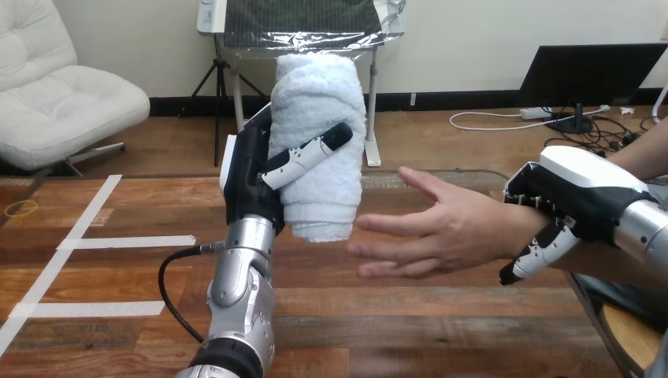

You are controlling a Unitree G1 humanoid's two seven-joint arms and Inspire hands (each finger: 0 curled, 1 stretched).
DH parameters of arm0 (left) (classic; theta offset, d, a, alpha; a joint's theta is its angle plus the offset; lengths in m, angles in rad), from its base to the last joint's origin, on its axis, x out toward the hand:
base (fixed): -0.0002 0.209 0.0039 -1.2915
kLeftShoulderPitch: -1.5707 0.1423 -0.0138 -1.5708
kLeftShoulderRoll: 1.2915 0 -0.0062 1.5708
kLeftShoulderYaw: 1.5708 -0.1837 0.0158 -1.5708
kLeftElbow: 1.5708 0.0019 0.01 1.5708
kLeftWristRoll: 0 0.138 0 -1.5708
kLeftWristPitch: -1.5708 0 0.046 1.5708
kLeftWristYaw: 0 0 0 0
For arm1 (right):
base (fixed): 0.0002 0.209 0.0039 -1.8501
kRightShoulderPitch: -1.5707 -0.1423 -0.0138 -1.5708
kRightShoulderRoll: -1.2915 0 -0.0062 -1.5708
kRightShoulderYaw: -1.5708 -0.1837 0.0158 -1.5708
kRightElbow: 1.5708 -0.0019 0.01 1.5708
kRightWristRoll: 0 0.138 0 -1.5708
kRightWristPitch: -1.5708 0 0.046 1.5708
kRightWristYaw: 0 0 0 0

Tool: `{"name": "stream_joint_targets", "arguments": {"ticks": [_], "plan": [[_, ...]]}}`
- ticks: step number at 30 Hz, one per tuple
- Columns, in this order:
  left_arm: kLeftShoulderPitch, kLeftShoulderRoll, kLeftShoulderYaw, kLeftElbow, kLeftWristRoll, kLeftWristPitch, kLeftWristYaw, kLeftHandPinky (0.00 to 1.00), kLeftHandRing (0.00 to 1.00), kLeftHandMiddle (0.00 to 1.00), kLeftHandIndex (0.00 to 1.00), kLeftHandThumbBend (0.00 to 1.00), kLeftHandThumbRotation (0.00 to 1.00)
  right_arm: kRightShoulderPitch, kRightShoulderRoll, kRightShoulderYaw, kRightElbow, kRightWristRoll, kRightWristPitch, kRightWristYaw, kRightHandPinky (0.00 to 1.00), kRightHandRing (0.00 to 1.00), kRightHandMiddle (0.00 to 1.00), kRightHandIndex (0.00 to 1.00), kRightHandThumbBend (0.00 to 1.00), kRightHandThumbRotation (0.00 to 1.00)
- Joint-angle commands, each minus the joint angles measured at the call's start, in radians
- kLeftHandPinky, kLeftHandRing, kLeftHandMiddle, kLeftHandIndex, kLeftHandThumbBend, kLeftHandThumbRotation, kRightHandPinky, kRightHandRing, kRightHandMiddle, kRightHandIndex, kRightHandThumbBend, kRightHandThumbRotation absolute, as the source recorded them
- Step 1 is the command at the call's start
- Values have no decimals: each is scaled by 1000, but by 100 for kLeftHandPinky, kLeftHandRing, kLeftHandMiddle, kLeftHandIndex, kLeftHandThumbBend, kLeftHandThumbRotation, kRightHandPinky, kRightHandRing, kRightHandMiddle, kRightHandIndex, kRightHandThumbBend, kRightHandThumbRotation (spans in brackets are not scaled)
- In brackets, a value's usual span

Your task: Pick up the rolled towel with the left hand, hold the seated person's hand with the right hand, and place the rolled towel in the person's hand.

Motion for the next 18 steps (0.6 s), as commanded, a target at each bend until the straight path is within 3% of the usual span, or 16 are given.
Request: {"name": "stream_joint_targets", "arguments": {"ticks": [1,15,18], "plan": [[-203,-81,8,-40,-21,-45,4,28,33,39,42,65,0,-109,71,6,-38,4,30,-7,24,28,34,34,87,11],[-221,-154,-10,-52,-59,-42,-38,28,33,38,41,64,0,-121,91,15,-47,-5,59,-6,25,29,34,35,87,12],[-226,-174,-4,-59,-86,-16,-54,28,33,38,41,64,0,-124,94,15,-44,-6,62,-5,25,29,35,35,87,12]]}}
